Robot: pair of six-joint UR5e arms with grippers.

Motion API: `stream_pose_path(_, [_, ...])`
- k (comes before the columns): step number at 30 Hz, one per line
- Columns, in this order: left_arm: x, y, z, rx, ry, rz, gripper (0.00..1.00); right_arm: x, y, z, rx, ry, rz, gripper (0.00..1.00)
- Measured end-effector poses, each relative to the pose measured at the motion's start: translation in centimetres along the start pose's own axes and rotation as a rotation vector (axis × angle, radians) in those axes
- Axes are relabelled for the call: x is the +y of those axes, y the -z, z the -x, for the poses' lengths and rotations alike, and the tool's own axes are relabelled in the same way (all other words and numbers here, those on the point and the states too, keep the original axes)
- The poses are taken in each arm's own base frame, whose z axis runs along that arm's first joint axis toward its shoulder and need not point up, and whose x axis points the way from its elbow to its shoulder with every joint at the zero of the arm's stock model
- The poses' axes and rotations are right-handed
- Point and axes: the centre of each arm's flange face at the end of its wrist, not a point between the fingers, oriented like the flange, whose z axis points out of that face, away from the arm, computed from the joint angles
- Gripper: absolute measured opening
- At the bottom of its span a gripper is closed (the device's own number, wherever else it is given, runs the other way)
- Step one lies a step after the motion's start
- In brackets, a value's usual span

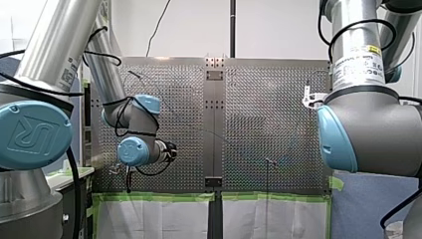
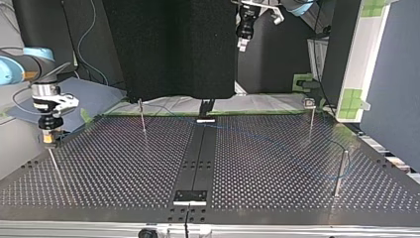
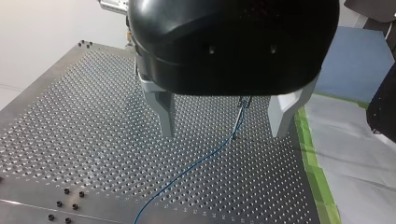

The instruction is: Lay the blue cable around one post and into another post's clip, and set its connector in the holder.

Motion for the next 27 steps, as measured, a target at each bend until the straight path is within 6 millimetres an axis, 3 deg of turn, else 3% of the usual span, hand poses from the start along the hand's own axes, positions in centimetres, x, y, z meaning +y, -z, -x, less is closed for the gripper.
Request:
stream_pose_path(13, [0.0,0.0,0.0,0.0,0.001,-0.001,1.0,-1.2,-1.0,-0.7,-0.001,0.004,-0.017,0.0])
stream_pose_path(27, [0.0,0.1,0.0,0.004,0.0,-0.002,1.0,-1.2,-1.0,0.3,-0.027,-0.004,-0.015,0.0])
